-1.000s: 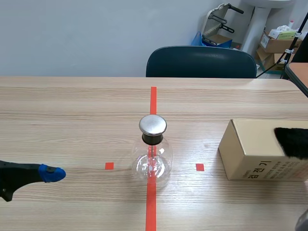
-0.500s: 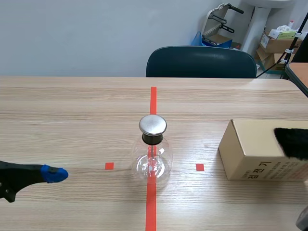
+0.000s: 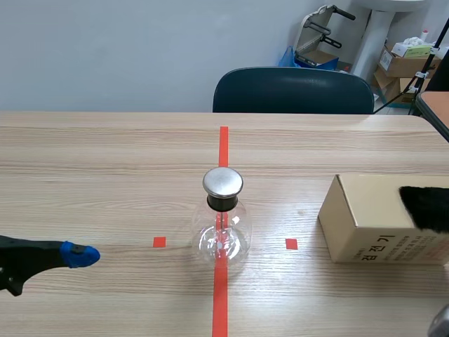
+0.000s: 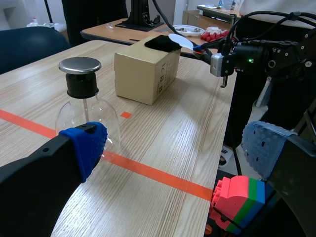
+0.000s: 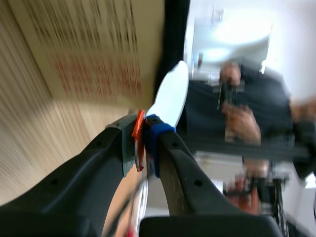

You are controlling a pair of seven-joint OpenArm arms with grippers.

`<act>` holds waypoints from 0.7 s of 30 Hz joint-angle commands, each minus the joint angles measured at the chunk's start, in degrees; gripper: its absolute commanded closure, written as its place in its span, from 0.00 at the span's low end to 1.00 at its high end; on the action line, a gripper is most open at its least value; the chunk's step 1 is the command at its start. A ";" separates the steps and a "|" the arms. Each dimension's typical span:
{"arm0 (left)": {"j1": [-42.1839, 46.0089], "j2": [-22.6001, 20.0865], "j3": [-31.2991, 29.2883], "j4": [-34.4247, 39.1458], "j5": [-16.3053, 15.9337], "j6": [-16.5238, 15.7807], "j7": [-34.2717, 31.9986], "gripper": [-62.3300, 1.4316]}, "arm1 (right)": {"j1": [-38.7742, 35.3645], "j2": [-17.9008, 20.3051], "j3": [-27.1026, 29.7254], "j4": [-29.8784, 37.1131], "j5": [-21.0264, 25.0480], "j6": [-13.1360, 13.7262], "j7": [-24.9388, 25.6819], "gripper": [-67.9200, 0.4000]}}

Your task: Do the electroscope experiment

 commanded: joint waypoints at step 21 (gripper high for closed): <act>-0.17 0.17 -0.22 0.92 0.07 2.08 2.62 0.06 | -0.15 -0.79 0.11 0.46 -0.28 -2.62 2.25 0.97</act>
